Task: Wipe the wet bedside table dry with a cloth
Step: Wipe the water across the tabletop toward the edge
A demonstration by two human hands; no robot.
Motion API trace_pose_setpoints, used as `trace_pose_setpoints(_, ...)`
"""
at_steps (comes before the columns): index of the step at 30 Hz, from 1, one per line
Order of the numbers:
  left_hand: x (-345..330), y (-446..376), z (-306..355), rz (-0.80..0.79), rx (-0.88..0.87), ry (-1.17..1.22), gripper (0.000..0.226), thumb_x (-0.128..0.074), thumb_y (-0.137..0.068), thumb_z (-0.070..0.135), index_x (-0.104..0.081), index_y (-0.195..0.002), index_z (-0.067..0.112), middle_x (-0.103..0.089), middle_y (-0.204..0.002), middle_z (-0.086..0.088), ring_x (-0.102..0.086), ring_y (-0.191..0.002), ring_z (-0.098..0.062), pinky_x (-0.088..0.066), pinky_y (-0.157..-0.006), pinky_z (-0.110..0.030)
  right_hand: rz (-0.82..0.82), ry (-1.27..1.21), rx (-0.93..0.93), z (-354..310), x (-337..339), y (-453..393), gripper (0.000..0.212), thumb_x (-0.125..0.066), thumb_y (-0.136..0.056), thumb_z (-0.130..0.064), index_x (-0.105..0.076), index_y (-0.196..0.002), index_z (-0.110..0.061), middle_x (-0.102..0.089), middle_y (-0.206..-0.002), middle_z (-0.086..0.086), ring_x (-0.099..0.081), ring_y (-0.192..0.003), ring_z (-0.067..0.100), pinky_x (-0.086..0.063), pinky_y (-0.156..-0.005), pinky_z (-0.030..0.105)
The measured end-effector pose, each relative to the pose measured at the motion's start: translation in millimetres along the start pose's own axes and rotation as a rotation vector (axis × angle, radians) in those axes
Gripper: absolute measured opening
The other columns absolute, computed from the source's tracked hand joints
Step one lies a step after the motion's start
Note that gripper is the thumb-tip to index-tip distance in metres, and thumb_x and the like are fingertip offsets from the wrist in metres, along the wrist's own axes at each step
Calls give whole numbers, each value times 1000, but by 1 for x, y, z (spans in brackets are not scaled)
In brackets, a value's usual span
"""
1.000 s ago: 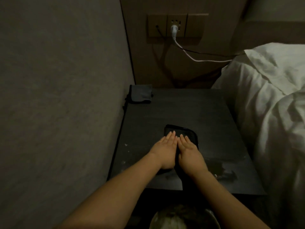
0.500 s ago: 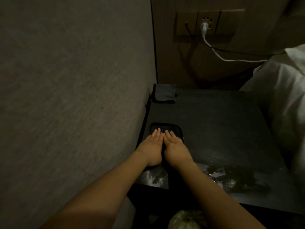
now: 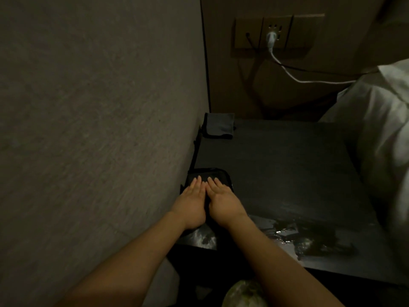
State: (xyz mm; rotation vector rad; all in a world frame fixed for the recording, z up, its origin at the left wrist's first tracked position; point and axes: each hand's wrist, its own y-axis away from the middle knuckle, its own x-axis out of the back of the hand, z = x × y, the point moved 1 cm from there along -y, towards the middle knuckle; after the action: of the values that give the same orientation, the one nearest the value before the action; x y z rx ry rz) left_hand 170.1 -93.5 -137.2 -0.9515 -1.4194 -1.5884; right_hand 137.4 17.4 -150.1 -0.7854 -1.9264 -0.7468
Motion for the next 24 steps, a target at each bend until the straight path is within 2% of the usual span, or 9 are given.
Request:
trace_pose_setpoints(14, -12, 24, 18, -28, 24, 18, 77, -39, -91, 15, 9, -150, 1, 15, -159, -18, 11, -149, -26, 1, -122, -32, 13, 23, 52, 3, -13, 30, 58, -31, -93, -15, -12, -147, -8, -8, -158, 9, -5, -146, 21, -5, -118, 33)
trace_pose_setpoints(18, -14, 26, 37, -25, -17, 12, 75, -38, -93, 18, 8, -150, 1, 14, -159, -17, 11, -149, -25, 1, -121, -31, 58, -19, 16, 18, -13, 47, 59, -24, -90, -19, -15, -147, -10, -11, -158, 7, -6, -146, 19, -6, -118, 31)
trace_pose_setpoints(20, -16, 24, 50, -22, -44, 10, 73, -36, -95, 20, 7, -151, 2, 14, -160, -17, 11, -149, -25, 2, -120, -31, 84, -34, 1, 29, -13, 59, 66, -12, -82, -25, -17, -147, -10, -12, -158, 6, -7, -146, 19, -5, -118, 31)
trace_pose_setpoints(22, -16, 20, 65, -25, -72, -2, 72, -35, -95, 22, 7, -150, 2, 14, -160, -17, 11, -149, -25, 2, -121, -31, 95, -35, -21, 41, -10, 69, 73, -13, -75, -24, -17, -147, -10, -12, -158, 5, -7, -146, 18, -5, -118, 31)
trace_pose_setpoints(24, -16, 17, 79, -33, -102, -16, 72, -34, -96, 24, 7, -151, 2, 14, -160, -17, 11, -149, -25, 1, -122, -32, 116, -51, -37, 52, -7, 78, 72, -12, -76, -25, -17, -147, -10, -13, -158, 6, -7, -146, 19, -4, -118, 30)
